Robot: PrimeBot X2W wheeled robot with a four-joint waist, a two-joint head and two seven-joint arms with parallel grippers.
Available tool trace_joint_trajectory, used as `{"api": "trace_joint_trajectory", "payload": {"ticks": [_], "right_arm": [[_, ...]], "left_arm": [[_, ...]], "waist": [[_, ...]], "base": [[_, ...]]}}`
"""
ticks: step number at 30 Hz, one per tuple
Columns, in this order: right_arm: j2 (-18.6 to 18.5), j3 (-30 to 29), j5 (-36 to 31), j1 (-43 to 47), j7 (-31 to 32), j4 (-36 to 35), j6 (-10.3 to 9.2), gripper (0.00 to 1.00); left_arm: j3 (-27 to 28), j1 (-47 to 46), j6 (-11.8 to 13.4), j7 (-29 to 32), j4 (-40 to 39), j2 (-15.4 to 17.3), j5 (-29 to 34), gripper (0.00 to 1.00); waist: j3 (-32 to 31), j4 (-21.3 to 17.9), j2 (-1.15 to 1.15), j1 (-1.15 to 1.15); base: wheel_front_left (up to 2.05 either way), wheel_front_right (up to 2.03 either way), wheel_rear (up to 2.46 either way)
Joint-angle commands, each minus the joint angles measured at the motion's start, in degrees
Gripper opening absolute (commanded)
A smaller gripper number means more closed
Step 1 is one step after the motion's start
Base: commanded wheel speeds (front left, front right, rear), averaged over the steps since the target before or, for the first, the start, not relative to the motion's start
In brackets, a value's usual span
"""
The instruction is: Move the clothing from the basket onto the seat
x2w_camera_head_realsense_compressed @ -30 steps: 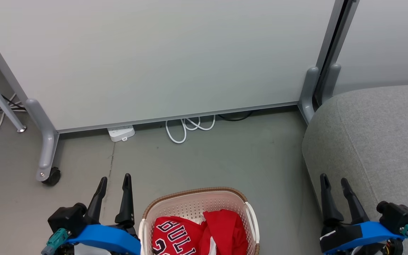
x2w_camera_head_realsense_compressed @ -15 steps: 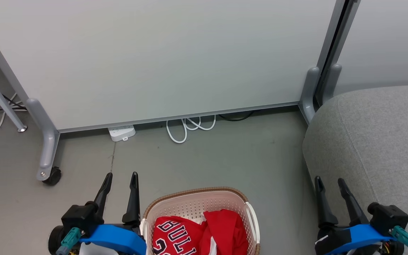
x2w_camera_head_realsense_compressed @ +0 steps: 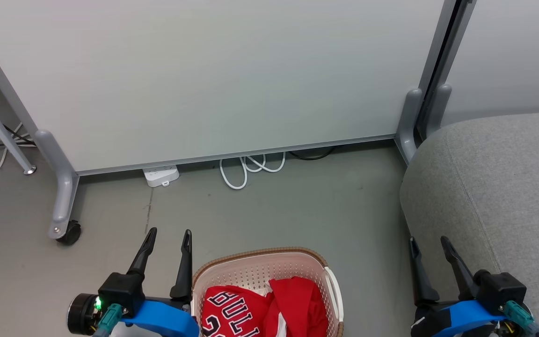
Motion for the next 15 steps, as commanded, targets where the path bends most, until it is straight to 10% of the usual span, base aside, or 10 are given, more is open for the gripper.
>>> {"api": "trace_joint_trajectory", "payload": {"ticks": [1,15], "right_arm": [[0.14,0.21,-1.31,-0.35,-0.64,-0.03,0.0,1.0],[0.16,0.68,-6.86,-0.27,-1.96,1.11,-0.01,1.0]], "left_arm": [[-0.14,-0.74,0.26,-0.52,-0.01,0.37,1.12,1.0],[-1.27,-0.86,0.46,-1.93,1.45,0.41,5.16,1.0]], "waist": [[-0.01,0.04,0.0,0.0],[-0.11,0.29,0.0,0.0]], "base": [[0.0,0.0,0.0],[0.0,0.0,0.0]]}}
